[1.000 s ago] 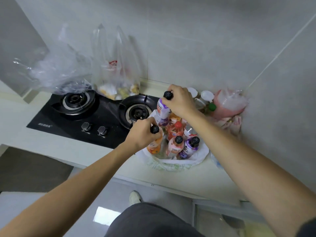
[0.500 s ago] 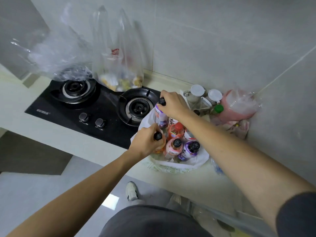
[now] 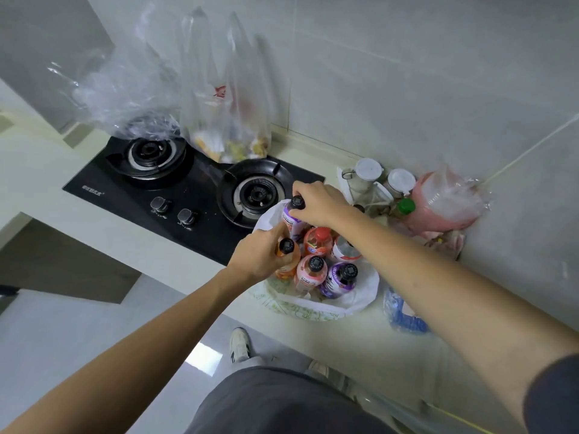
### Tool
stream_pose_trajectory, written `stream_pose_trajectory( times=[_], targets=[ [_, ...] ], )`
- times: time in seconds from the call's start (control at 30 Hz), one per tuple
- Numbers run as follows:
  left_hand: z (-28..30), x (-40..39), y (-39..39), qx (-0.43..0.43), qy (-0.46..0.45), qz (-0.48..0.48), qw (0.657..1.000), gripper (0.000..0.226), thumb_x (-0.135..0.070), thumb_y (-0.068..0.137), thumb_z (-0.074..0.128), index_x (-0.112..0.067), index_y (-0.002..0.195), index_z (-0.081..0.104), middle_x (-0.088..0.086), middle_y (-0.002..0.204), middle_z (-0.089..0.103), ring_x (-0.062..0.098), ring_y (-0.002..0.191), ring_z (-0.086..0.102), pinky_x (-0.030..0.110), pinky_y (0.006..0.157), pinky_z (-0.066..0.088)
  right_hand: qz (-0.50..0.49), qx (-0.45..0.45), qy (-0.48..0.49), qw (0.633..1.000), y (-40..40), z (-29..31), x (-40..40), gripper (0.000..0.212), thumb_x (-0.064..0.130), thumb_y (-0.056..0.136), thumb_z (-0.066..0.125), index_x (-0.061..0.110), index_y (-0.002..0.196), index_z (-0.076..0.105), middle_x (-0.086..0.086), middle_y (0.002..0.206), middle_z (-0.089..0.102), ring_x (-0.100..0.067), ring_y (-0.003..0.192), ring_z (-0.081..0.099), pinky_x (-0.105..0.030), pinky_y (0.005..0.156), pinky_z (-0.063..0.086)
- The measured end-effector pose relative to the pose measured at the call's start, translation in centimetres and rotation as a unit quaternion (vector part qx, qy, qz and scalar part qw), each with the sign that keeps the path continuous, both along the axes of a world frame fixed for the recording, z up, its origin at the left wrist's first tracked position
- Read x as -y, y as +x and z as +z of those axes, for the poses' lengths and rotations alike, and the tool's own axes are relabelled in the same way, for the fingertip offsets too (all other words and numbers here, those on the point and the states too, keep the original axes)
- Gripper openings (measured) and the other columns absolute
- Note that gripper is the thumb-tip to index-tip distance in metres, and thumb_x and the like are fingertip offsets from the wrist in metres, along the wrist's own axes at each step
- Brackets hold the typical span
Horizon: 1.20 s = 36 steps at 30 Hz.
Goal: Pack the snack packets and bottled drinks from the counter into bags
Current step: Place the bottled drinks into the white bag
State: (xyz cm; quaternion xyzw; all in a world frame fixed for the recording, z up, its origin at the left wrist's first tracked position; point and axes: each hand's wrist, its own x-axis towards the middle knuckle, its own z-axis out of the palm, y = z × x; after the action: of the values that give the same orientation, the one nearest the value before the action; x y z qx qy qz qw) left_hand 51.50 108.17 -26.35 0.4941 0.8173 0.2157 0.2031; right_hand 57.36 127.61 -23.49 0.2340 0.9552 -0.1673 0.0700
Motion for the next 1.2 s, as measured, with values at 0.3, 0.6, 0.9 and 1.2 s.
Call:
stream_pose_trajectory(
  times=[0.3,0.6,0.9,1.2],
  targets=[
    [0.1,0.3,-0.1,-0.008,0.005,-0.019,1.000,0.048,-0.068,0.083,0.068,-0.033,0.109,0.048,-0.015,0.081,0.058,0.013,0.074,0.060,0.027,0.058,0.037,-0.030,-0.167,-0.036,0.985,4.1,0.3,-1.9,0.023,0.031,0.092,0.068,0.023,0.114,0.063,0.007,0.103,0.059,-0.013,0.100,0.055,-0.033,0.078,0.047],
    [-2.3,0.1,-2.7,0.145,0.052,0.106,0.982,0.019,-0.028,0.103,0.048,-0.020,0.092,0.061,-0.004,0.084,0.067,0.014,0.078,0.063,0.040,0.068,0.051,-0.168,-0.251,0.006,0.953,14.1,-2.2,-3.1,0.010,0.005,0.092,0.059,0.015,0.092,0.057,0.003,0.093,0.058,-0.015,0.081,0.058,-0.043,0.073,0.054],
    [-4.9,-1.9,-3.3,-0.039,-0.127,-0.043,0.990,0.019,-0.017,0.096,0.050,-0.015,0.110,0.062,0.008,0.109,0.070,0.035,0.098,0.064,0.036,0.073,0.044,-0.171,-0.074,0.012,0.983,19.6,-4.8,0.5,0.010,0.015,0.085,0.073,0.018,0.094,0.076,0.005,0.098,0.073,-0.023,0.100,0.065,-0.023,0.071,0.024],
    [-6.7,-1.6,-3.7,-0.252,-0.279,-0.119,0.919,0.034,-0.052,0.095,0.051,-0.026,0.114,0.061,-0.001,0.109,0.068,0.022,0.117,0.052,0.039,0.088,0.040,-0.119,0.190,0.070,0.972,19.3,-7.0,1.6,0.051,0.062,0.082,0.072,0.021,0.112,0.072,-0.004,0.117,0.071,-0.033,0.144,0.035,-0.046,0.109,0.029]
  ],
)
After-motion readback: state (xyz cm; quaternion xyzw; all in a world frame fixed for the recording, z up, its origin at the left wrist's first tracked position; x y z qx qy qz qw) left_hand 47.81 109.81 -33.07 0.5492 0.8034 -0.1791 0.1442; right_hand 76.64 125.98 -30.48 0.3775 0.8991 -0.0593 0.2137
